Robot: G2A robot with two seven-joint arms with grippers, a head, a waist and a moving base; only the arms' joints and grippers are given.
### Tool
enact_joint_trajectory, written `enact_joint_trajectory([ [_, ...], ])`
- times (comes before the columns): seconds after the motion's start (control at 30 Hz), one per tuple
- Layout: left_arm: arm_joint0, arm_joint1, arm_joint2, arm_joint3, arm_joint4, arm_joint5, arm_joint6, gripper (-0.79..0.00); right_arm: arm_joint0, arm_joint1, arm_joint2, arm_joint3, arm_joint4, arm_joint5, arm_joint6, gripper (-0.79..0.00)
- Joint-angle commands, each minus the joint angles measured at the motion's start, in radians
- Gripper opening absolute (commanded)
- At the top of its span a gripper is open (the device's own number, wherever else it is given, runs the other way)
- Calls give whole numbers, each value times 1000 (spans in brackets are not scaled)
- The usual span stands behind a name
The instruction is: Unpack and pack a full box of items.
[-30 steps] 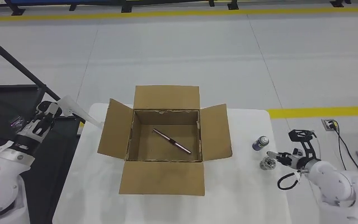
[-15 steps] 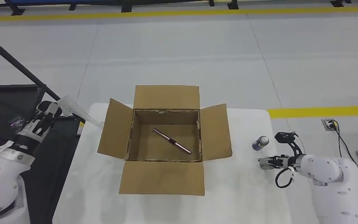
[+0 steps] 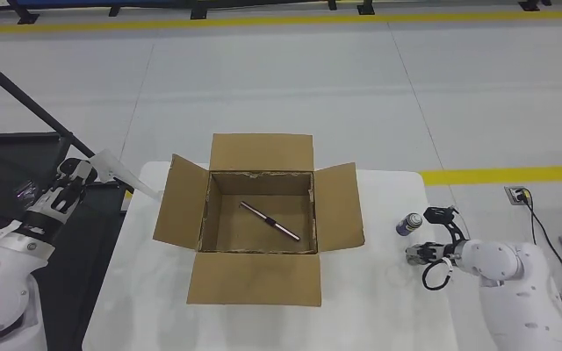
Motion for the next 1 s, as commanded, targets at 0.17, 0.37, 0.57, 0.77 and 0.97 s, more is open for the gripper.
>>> enact_joint_trajectory([
  [0.17, 0, 0, 0, 0, 0, 0, 0, -785, -47, 15, 28, -87, 29, 19, -24, -785],
  [0.37, 0, 0, 0, 0, 0, 0, 0, -785, -117, 24, 49, -250, 43, 55, -52, -785],
  [0.57, 0, 0, 0, 0, 0, 0, 0, -785, -185, 30, 66, -451, 4, 183, -86, -785],
  [0.77, 0, 0, 0, 0, 0, 0, 0, -785, -226, 27, 46, -652, 8, 272, -187, -785],
  [0.97, 0, 0, 0, 0, 0, 0, 0, -785, -187, 19, -113, -787, 1, 218, -306, -785],
])
